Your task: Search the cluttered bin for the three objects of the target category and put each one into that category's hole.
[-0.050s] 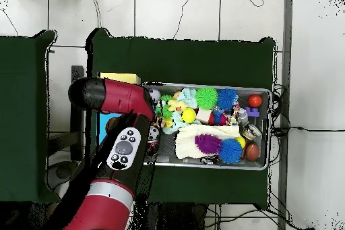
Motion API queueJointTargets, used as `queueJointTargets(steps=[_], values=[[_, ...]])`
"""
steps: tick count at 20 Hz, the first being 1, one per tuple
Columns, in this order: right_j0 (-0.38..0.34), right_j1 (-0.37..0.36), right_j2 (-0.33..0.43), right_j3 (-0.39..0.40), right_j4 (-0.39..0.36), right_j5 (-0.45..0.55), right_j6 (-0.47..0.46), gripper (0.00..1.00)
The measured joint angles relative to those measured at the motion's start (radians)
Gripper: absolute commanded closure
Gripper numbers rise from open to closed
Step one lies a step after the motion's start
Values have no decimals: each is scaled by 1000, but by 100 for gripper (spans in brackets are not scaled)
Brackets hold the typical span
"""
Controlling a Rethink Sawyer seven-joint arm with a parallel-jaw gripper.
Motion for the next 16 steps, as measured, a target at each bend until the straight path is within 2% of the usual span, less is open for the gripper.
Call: queueJointTargets(steps=[7,16], values=[[1,-14,-16,-16,0,77,0,100],[1,-33,-18,-27,-1,100,0,100]])
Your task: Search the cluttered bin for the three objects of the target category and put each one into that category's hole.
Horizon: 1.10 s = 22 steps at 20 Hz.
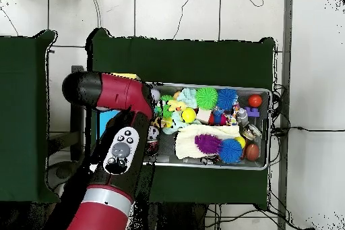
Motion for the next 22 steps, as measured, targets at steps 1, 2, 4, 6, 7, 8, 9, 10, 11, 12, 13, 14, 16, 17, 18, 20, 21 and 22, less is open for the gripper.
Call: queueJointTargets(steps=[1,2,4,6,7,8,9,10,11,12,13,14,16,17,18,20,21,22], values=[[0,-3,0,0,0,2,0,100],[0,-9,-2,0,0,8,0,100],[1,-14,-5,0,0,20,0,100],[1,-24,-10,0,0,51,0,100],[2,-27,-12,0,0,60,0,100],[2,-30,-14,0,0,70,0,100],[2,-33,-17,-1,0,80,0,100],[3,-34,-19,-1,-1,88,0,100],[3,-36,-23,-1,-4,95,0,100],[4,-38,-28,-2,-8,101,0,100],[4,-39,-31,-2,-13,103,0,100],[5,-40,-33,-2,-17,103,0,100],[8,-46,-38,-2,-33,103,0,100],[9,-48,-38,-2,-36,103,0,100],[10,-51,-39,-2,-40,103,0,100],[12,-60,-39,-2,-51,104,0,100],[13,-66,-39,-2,-55,104,0,100],[13,-75,-39,0,-64,104,0,100]])
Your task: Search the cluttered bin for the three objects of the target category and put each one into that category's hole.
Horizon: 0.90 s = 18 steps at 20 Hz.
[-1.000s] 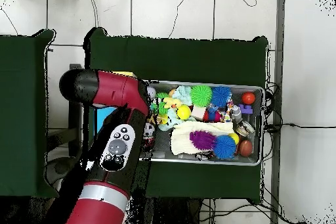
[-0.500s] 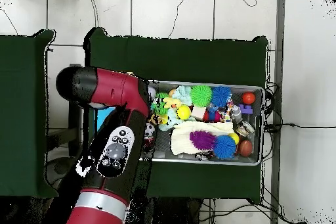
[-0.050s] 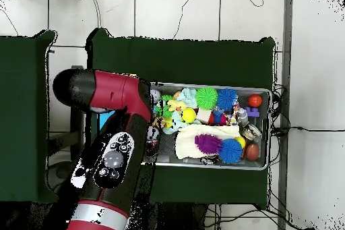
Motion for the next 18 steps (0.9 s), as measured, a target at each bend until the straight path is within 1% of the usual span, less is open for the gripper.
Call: queueJointTargets(steps=[1,4,9,18], values=[[0,-9,0,2,-8,0,0,0],[0,-11,0,3,-10,0,0,0],[0,-38,0,8,-15,0,0,0],[-1,-51,0,12,-18,-7,0,0]])
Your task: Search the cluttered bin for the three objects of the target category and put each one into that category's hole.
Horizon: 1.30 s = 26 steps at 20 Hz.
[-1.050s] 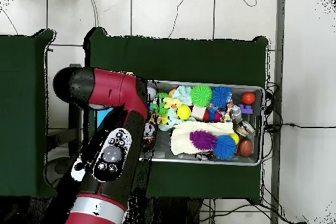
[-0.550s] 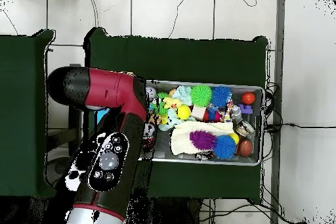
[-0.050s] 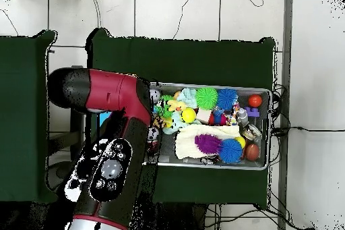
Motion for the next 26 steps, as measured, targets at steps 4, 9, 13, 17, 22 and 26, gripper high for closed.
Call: queueJointTargets(steps=[4,9,13,17,22,26], values=[[-1,-3,0,7,-2,-5,0,0],[-1,-19,0,22,-5,-5,0,0],[-1,-36,0,22,-6,-5,0,0],[-1,-54,0,22,-8,-3,0,0],[-1,-77,0,22,-10,5,0,0],[-1,-87,0,22,-10,7,0,0]])
